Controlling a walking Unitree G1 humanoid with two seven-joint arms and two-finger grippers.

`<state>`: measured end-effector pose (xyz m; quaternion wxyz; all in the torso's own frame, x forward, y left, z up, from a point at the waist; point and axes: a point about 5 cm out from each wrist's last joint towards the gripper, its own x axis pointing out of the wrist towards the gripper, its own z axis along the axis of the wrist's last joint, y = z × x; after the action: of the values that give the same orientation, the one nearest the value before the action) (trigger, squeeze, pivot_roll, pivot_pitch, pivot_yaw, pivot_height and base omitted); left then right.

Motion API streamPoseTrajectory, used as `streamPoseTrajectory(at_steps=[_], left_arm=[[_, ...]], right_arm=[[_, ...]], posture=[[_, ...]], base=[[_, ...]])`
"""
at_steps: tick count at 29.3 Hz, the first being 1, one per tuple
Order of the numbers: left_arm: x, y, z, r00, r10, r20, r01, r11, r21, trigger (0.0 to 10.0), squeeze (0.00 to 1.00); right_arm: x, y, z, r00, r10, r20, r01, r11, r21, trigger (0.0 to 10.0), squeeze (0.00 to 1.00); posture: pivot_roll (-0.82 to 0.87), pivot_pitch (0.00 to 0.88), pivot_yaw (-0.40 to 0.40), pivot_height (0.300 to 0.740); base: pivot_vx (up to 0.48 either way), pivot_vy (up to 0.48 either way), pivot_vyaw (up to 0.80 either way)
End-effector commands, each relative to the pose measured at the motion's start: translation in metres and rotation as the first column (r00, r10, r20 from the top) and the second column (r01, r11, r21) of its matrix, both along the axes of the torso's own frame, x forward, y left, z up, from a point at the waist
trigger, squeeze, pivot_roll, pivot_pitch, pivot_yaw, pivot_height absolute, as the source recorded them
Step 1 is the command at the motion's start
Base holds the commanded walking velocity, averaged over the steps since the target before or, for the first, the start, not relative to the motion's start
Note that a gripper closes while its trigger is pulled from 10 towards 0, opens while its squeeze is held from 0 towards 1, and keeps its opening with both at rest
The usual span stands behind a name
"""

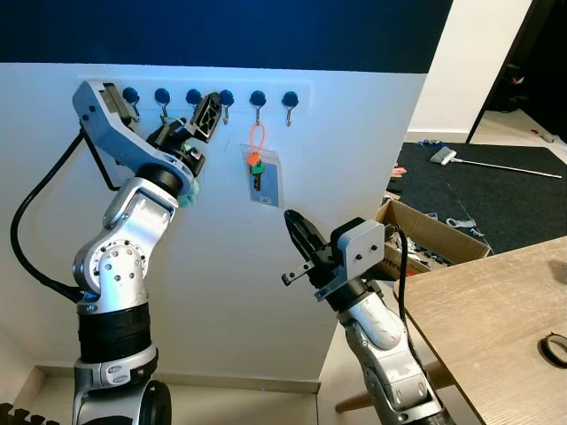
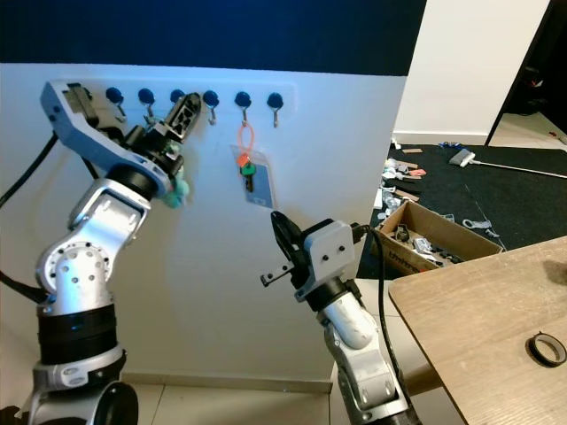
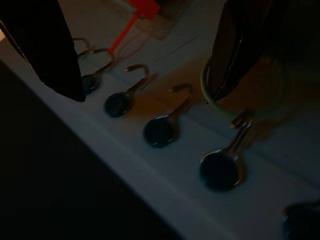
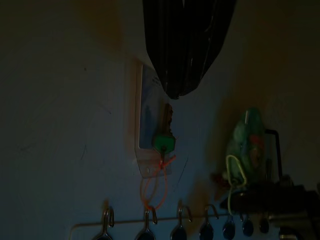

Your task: Hang keys on a hook

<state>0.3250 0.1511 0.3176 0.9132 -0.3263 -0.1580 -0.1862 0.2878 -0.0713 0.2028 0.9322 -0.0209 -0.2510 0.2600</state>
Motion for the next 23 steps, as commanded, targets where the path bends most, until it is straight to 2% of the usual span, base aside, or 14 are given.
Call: streamPoseTrajectory(at_steps=[1,4,5,12,13,14,15,17,18,19,20,21,22,23], left_arm=[[0.000,-0.003,-0.008,1.000,0.000,-0.028,0.001,1.000,0.014,10.0,0.00],[-0.002,0.000,-0.013,0.997,0.051,-0.052,-0.050,0.998,0.030,10.0,0.00],[-0.002,0.001,-0.014,0.997,0.060,-0.052,-0.058,0.998,0.030,10.0,1.00],[-0.009,0.007,-0.008,0.995,0.099,-0.005,-0.099,0.995,0.030,10.0,1.00],[-0.016,0.012,-0.004,0.989,0.144,0.038,-0.146,0.988,0.058,10.0,0.12],[-0.016,0.012,-0.004,0.989,0.144,0.038,-0.146,0.988,0.058,10.0,0.12],[-0.022,0.015,-0.003,0.984,0.169,0.063,-0.174,0.980,0.091,10.0,0.00],[-0.026,0.016,-0.003,0.980,0.185,0.079,-0.193,0.975,0.113,10.0,0.00],[-0.032,0.016,-0.004,0.975,0.196,0.104,-0.213,0.961,0.179,10.0,0.00],[-0.032,0.016,-0.004,0.975,0.196,0.104,-0.213,0.961,0.179,10.0,0.00],[-0.041,0.013,-0.007,0.973,0.181,0.144,-0.217,0.929,0.299,10.0,0.00],[-0.041,0.013,-0.007,0.973,0.181,0.144,-0.217,0.929,0.299,10.0,0.00],[-0.050,0.008,-0.014,0.974,0.145,0.171,-0.206,0.880,0.428,10.0,0.00],[-0.060,0.002,-0.030,0.981,0.096,0.169,-0.179,0.792,0.583,10.0,0.00]], right_arm=[[-0.002,0.001,-0.001,1.000,-0.001,-0.007,0.001,1.000,-0.005,10.0,0.00],[-0.002,0.001,-0.001,1.000,-0.002,-0.008,0.002,1.000,-0.004,10.0,0.00],[-0.002,0.001,-0.001,1.000,-0.002,-0.009,0.002,1.000,-0.004,10.0,0.00],[-0.002,0.002,-0.002,1.000,0.003,-0.009,-0.003,1.000,-0.005,10.0,0.00],[-0.002,0.002,-0.002,1.000,0.004,-0.010,-0.004,1.000,-0.005,10.0,0.00],[-0.002,0.002,-0.002,1.000,0.004,-0.010,-0.004,1.000,-0.005,10.0,0.00],[-0.002,0.001,-0.002,1.000,0.003,-0.010,-0.003,1.000,-0.006,10.0,0.00],[-0.002,0.001,-0.002,1.000,0.003,-0.011,-0.003,1.000,-0.007,10.0,0.00],[-0.002,0.001,-0.003,1.000,0.002,-0.012,-0.002,1.000,-0.008,10.0,0.00],[-0.002,0.001,-0.003,1.000,0.002,-0.012,-0.002,1.000,-0.008,10.0,0.00],[-0.002,0.000,-0.003,1.000,0.001,-0.014,-0.001,1.000,-0.010,10.0,0.00],[-0.002,0.000,-0.003,1.000,0.001,-0.014,-0.001,1.000,-0.010,10.0,0.00],[-0.003,-0.001,-0.004,1.000,0.000,-0.016,0.000,1.000,-0.011,10.0,0.00],[-0.002,-0.001,-0.006,1.000,-0.001,-0.020,0.001,1.000,-0.012,10.0,0.00]], posture=[[0.17,0.117,0.035,0.740],[0.17,0.117,0.036,0.740],[0.17,0.117,0.034,0.740],[0.17,0.116,0.033,0.740],[0.18,0.117,0.033,0.740],[0.18,0.117,0.033,0.740],[0.18,0.118,0.034,0.740],[0.18,0.118,0.034,0.740],[0.18,0.118,0.034,0.740],[0.18,0.118,0.034,0.740],[0.18,0.118,0.034,0.740],[0.18,0.118,0.034,0.740],[0.19,0.115,0.031,0.740],[0.20,0.114,0.029,0.740]], base=[[0.000,0.000,0.00],[0.000,0.000,0.00],[0.000,0.000,0.00],[0.000,0.000,0.00],[0.000,0.000,0.00],[0.000,0.000,0.00],[0.000,0.000,0.00],[0.000,0.000,0.00],[0.000,0.000,0.00],[0.000,0.000,0.00],[0.000,0.000,0.00],[0.000,0.000,0.00],[0.000,0.000,0.00],[0.000,0.000,0.00]])
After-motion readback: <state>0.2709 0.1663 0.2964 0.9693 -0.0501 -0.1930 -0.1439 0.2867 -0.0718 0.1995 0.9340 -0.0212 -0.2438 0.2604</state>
